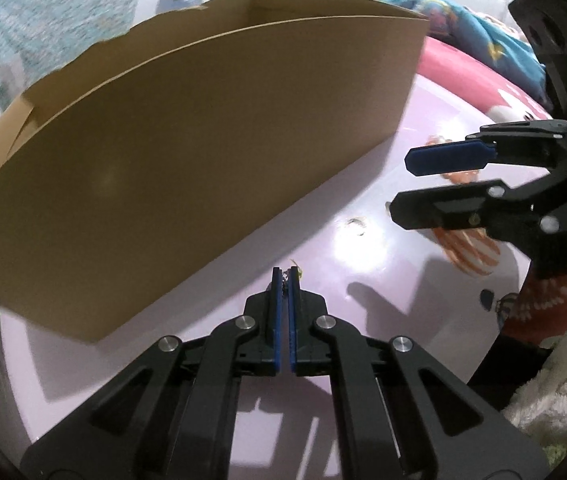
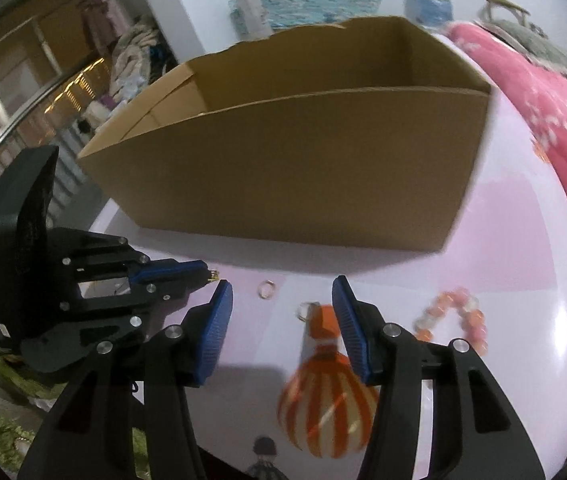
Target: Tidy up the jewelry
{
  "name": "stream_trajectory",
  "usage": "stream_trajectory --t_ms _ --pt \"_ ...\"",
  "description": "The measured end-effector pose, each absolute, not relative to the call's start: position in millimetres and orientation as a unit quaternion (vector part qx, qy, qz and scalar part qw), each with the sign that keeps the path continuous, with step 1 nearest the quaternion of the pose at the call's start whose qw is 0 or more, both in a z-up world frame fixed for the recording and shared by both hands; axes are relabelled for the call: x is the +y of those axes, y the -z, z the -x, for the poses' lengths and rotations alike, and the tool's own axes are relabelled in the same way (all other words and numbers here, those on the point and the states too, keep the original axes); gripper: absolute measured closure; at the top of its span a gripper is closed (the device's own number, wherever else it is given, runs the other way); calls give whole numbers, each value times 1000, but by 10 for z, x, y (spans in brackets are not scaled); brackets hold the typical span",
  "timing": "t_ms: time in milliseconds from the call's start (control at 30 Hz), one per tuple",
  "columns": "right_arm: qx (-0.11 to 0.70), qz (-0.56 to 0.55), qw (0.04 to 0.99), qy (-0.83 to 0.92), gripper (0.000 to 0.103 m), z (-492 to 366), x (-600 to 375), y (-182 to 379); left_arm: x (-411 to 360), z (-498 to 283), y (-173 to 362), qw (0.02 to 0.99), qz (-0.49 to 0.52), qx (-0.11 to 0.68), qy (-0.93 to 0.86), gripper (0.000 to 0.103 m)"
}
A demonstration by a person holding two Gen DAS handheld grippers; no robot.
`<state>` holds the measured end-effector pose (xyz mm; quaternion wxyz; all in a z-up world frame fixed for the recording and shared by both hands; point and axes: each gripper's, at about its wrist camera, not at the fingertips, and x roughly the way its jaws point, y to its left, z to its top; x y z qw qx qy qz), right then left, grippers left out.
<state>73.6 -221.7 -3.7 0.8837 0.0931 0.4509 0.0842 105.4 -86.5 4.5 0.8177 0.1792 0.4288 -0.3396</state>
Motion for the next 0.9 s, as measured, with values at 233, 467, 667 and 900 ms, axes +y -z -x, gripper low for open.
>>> stream_trajectory --t_ms 233,467,667,900 --pt "472 -55 875 -88 78 -919 -2068 179 -702 -1055 -46 825 -166 439 315 101" --pt "478 -15 875 -78 85 -944 -1969 211 -659 -1062 -41 829 -159 439 308 101" --pt "478 -10 875 -72 92 -920 -1966 216 -667 -1064 -45 830 -156 438 308 101" --pt "476 -18 876 -71 98 -922 -1994 186 -641 -1065 -91 834 -153 429 312 101"
